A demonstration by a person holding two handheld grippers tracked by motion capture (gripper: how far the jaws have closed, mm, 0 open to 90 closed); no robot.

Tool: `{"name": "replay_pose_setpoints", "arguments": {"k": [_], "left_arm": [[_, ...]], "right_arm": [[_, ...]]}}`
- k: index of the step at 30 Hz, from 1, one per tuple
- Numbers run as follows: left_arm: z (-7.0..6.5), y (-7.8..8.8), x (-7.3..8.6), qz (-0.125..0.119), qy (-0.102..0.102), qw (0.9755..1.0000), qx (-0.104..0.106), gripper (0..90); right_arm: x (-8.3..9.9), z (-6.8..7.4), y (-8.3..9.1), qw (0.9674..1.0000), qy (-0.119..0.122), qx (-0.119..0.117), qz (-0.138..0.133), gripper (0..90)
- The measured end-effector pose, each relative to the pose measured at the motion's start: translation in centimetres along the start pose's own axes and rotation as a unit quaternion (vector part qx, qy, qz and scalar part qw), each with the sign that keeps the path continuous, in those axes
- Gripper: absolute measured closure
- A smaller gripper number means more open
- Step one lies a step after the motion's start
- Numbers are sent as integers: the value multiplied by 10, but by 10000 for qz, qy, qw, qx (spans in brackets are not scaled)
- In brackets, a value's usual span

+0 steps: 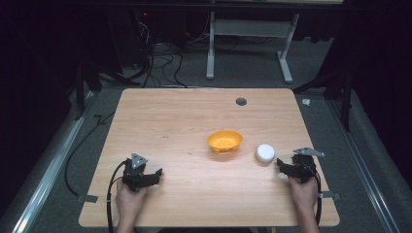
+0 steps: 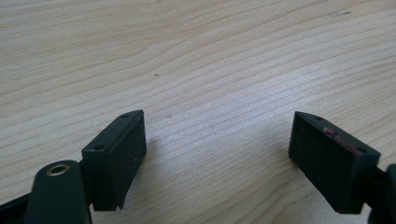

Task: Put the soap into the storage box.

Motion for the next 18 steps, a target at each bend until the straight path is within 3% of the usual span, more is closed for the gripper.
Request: {"name": "replay_pose_setpoints", "arguments": {"k": [18], "left_arm": [[0,0,0,-1,1,10000,-1,197]], "right_arm": [[0,1,0,10000,-43,29,7,273]]}}
Point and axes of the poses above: each handheld gripper's, and its own axes: y roughly backward along the jaws, x roughly out of its underside, z roughly to its left, the point moved 1 cm from there along -y, roughly forward along the jaws, and after that the axes turned 10 degrees about x, right-handed, at the moved point
